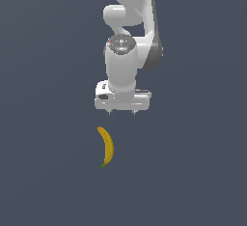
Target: Pick up the object and move it to a goal position.
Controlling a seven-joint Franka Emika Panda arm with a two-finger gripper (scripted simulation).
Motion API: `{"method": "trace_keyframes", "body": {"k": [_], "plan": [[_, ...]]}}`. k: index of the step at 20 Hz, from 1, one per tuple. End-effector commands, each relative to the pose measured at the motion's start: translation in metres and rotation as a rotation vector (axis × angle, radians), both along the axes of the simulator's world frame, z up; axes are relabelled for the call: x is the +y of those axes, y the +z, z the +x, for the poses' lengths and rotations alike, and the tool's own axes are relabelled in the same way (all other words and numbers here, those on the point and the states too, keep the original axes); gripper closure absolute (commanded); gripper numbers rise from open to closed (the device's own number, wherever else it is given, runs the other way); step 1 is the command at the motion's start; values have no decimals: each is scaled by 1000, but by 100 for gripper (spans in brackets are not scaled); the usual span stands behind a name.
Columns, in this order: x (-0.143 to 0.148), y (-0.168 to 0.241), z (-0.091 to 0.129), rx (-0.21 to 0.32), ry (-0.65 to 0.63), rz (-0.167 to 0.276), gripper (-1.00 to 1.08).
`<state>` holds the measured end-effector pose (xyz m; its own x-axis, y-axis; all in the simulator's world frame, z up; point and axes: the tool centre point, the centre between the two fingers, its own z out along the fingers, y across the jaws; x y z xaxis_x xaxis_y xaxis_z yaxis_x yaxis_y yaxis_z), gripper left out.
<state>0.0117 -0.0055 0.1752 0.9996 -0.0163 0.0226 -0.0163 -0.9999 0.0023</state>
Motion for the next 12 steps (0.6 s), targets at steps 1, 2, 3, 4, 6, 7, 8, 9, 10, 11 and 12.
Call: {"method": "trace_keyframes", "body": {"k": [1, 2, 3, 4, 6, 7, 8, 9, 10, 11, 12], "plan": [[0, 0, 0, 0, 0, 0, -92], [1, 0, 0, -1, 1, 0, -92], [2, 2, 1, -3, 5, -1, -92], [5, 4, 2, -7, 11, -3, -92], [14, 10, 6, -21, 30, -7, -92], [19, 14, 7, -28, 40, -9, -92], [23, 17, 8, -33, 47, -11, -92], [26, 19, 9, -37, 52, -12, -92], [27, 20, 9, -39, 54, -13, -92], [28, 20, 9, -39, 54, -13, -92], [27, 20, 9, -39, 53, -13, -92]]}}
